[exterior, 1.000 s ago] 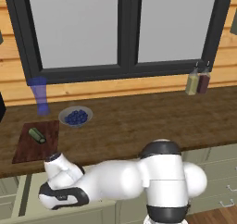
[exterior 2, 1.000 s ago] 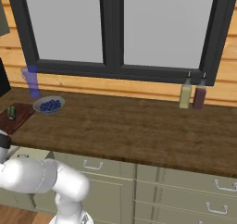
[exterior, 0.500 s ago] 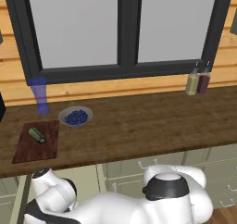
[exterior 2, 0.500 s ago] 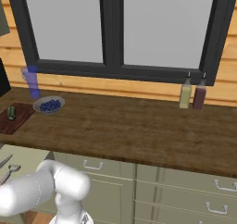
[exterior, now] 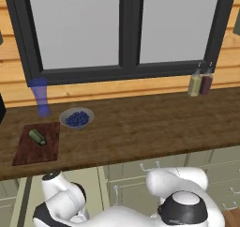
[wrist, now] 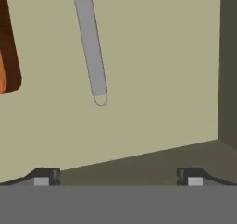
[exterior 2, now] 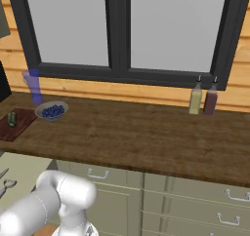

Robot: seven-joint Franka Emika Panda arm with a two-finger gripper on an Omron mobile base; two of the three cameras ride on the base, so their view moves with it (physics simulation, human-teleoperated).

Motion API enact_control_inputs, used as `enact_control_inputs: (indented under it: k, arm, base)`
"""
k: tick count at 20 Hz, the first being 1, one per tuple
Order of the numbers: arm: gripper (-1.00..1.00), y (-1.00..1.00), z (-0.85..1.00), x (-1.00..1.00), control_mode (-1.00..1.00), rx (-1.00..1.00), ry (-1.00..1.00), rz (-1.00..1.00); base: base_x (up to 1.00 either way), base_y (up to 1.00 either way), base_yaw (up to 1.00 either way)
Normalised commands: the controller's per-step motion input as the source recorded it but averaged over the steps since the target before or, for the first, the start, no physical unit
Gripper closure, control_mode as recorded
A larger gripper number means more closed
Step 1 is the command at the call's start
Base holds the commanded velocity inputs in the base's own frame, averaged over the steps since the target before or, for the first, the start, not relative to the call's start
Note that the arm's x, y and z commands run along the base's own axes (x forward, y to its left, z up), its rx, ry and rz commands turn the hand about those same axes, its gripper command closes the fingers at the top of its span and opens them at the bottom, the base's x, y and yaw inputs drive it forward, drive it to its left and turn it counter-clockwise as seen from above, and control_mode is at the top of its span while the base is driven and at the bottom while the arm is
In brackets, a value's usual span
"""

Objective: Place the appropriate cutting tool for cutting the cucumber skin on the cutting board.

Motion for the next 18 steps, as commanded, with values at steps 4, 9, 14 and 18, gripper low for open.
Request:
enact_control_inputs:
  k: [4, 9, 14, 18]
  arm:
    - [-1.00, 0.12, 0.03, 1.00, -1.00, -0.01, 0.00, 0.09]
    - [-1.00, 0.13, -0.16, 0.57, -1.00, -0.01, 0.00, 0.04]
    - [-1.00, 0.04, -0.42, 0.26, -1.00, 0.00, 0.00, 0.04]
    - [-1.00, 0.00, -0.59, 0.00, -1.00, 0.00, 0.00, 0.04]
  base:
    - [0.00, 0.00, 0.00]
    - [0.00, 0.00, 0.00]
    - [0.00, 0.00, 0.00]
    - [0.00, 0.00, 0.00]
